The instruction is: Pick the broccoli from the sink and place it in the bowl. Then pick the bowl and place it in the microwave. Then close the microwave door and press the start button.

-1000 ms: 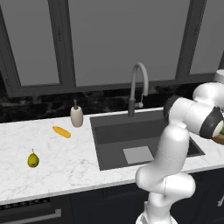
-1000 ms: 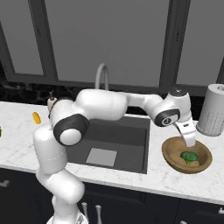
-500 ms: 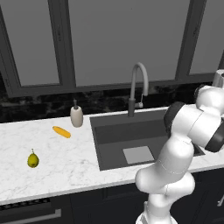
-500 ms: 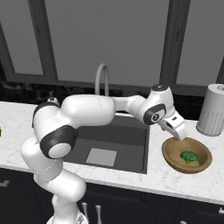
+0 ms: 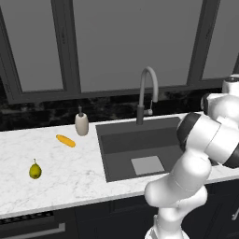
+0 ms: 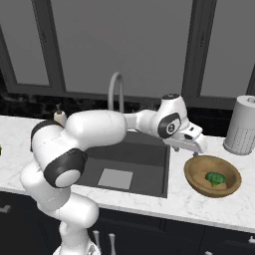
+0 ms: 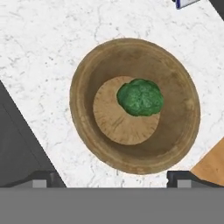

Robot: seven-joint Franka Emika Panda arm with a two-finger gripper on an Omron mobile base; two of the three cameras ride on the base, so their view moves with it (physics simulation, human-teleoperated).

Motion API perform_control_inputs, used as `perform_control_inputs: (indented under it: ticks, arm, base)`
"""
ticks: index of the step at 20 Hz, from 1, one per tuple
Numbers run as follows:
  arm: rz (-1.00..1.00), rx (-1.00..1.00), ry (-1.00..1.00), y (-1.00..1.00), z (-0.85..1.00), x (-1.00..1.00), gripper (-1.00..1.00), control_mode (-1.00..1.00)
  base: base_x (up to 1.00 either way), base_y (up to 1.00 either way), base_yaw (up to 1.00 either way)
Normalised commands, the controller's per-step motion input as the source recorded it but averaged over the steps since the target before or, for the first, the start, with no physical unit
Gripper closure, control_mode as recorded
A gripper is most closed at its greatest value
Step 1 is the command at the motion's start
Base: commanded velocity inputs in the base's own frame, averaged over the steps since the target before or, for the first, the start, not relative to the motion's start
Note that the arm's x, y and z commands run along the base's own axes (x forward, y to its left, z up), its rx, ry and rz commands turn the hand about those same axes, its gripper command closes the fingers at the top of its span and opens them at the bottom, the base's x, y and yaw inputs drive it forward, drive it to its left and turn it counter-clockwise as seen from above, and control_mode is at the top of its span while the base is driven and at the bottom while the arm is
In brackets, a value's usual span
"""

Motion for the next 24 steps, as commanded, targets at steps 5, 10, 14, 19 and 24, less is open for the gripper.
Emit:
perform_control_inputs:
  ticks: [5,10,14,19,24]
  arm:
    - [0.08,0.0,0.06,0.0,-0.29,0.0,-1.0,-1.0]
    - [0.04,0.0,0.12,0.0,-0.35,0.0,-1.0,-1.0]
    - [0.08,0.0,0.04,0.0,-0.27,0.1,-1.0,-1.0]
    - [0.1,0.0,0.01,-0.01,-0.2,0.26,-1.0,-1.0]
    - [0.11,0.0,0.07,-0.01,-0.28,0.29,-1.0,-1.0]
  base:
    - [0.0,0.0,0.0]
    - [0.0,0.0,0.0]
    - [0.0,0.0,0.0]
    - [0.0,0.0,0.0]
    - [0.0,0.0,0.0]
